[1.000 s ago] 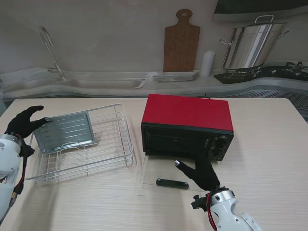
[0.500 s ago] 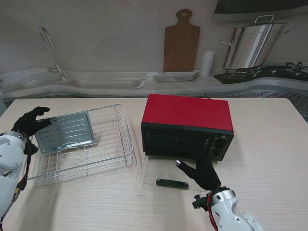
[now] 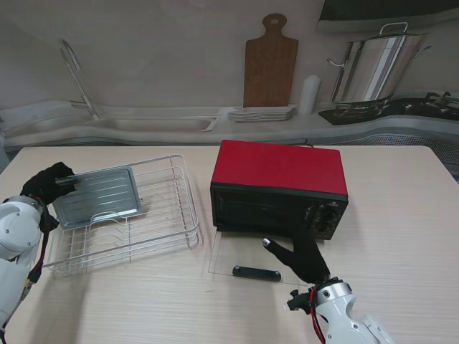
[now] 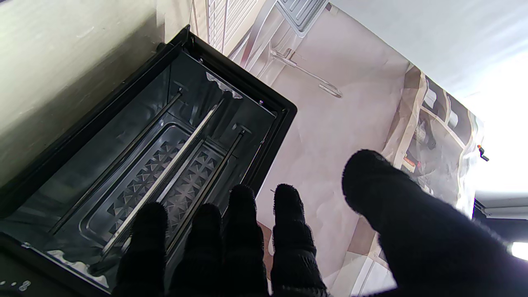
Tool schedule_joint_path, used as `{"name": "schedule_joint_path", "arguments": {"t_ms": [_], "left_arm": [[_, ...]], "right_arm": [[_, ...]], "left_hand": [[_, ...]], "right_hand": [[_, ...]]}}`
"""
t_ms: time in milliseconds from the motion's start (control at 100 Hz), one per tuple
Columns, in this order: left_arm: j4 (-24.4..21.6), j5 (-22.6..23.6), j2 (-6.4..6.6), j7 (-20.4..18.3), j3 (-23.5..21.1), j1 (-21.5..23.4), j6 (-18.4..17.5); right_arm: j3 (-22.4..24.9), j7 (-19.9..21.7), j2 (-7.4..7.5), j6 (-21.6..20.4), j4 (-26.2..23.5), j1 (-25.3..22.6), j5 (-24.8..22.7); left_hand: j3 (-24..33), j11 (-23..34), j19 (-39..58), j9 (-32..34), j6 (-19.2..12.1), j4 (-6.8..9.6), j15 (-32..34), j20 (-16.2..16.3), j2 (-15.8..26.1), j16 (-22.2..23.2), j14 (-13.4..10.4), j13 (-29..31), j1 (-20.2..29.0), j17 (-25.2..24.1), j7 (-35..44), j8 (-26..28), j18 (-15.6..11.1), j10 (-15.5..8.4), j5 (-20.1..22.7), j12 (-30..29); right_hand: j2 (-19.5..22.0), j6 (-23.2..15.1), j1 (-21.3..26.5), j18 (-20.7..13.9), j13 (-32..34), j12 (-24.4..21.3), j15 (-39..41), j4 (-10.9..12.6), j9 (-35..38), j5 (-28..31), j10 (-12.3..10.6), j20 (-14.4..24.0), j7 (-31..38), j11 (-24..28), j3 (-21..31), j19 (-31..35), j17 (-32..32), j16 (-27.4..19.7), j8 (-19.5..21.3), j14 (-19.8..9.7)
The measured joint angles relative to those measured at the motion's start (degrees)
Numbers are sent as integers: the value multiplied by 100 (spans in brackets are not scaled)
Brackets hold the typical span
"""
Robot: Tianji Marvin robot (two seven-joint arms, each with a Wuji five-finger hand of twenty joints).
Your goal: Slide the trays into the oven
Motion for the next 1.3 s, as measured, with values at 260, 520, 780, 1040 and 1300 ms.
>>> {"name": "schedule_joint_path", "arguments": {"t_ms": [260,520,780,1040,1300], "left_arm": [[-221,-157,-9,-80,-86,119,47],[-380,-238,-14,-155,-145,189,120],[-554,-251,-11,-288,-182,270,180],[-721,-250,-30,-257,-290,400,162],[-1144,-344,-52,-267,-518,676,72]], "right_arm": [[-8,-56,-5,-7,25,2,26],[-10,-82,-10,-29,45,-1,77],[-8,-133,-19,-81,81,5,78],[-13,-168,-27,-108,102,8,97],[-29,-201,-37,-145,123,15,122]], "left_hand": [[-724,-943,756,1306,-138,-1,563,-4,174,137,210,789,1045,434,280,20,149,141,279,959],[-795,-780,1392,1852,-142,-81,990,66,308,462,394,1177,1506,714,149,173,296,133,724,1376],[-795,-256,1663,1660,-143,-86,1484,281,296,961,426,1169,1506,711,118,851,301,187,705,1921],[-795,237,1747,1456,-142,-96,1544,416,290,1386,428,1163,1498,709,115,1341,360,188,697,1932],[-795,460,1871,1453,-289,-97,1860,495,145,1601,431,1162,1491,800,194,1845,389,190,829,1931]], "right_hand": [[0,1,1,-30,0,0,0,0,0,0,0,4,0,1,1,0,10,0,51,0],[0,1,1,-55,0,0,0,0,0,0,0,8,0,15,1,0,12,0,53,0],[0,1,1,-56,0,2,0,0,0,1,0,11,0,17,1,3,14,0,55,0],[0,1,1,-66,0,2,1,0,0,1,0,47,0,18,1,3,14,0,57,0],[0,1,1,-68,0,2,1,0,0,1,0,48,0,18,2,4,15,0,58,0]]}}
